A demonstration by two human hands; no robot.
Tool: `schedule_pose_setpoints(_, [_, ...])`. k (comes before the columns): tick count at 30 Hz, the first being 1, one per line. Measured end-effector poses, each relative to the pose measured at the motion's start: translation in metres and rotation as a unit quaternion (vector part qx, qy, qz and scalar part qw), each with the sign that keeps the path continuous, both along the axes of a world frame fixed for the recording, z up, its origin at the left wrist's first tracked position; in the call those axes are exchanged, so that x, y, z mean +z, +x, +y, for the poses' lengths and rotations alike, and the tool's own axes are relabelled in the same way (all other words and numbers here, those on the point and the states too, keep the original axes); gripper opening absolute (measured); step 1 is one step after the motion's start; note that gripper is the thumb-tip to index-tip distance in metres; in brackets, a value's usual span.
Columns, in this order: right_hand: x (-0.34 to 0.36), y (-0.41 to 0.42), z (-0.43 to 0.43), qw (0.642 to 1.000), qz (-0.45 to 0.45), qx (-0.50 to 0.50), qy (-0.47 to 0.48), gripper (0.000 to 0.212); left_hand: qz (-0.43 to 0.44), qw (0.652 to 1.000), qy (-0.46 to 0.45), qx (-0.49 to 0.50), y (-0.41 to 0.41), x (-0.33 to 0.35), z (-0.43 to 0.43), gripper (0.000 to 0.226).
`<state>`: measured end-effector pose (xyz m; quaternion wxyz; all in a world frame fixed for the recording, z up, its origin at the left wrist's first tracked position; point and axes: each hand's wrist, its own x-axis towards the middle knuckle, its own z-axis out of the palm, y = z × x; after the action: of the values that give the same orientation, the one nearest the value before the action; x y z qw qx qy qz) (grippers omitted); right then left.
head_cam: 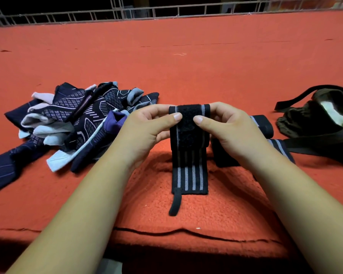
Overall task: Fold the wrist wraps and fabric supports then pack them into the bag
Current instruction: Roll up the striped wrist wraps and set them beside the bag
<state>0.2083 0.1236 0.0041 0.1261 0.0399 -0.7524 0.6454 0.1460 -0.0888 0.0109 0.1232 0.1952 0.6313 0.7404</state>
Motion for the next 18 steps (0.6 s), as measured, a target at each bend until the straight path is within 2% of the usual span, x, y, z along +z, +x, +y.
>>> schedule_pose_setpoints(3, [0.0,0.0,-0.001,1.0,-0.02,0.011,0.006,0.015,0.002,1.0,-0.008,0.02,-0.001,-0.001,0.0,0.024])
schedule_pose_setpoints(8, [0.003,0.002,0.003,0.99,-0.076,0.064,0.103,0.019,-0.013,0.999,-0.002,0.036,-0.003,-0.003,-0.001,0.027])
schedule_pose_setpoints(11, [-0.001,0.0,0.002,0.994,-0.062,0.029,0.087,0.009,-0.026,0.998,-0.047,-0.013,-0.004,-0.002,-0.006,0.029])
schedule_pose_setpoints(15, [-0.003,-0.002,0.001,0.997,-0.051,-0.008,0.062,0.011,-0.025,0.986,-0.154,-0.066,-0.005,-0.006,-0.013,0.031])
schedule_pose_setpoints(18, [0.0,0.001,-0.002,0.998,-0.051,-0.017,0.03,0.011,-0.024,0.986,-0.149,-0.065,-0.004,-0.007,-0.011,0.029])
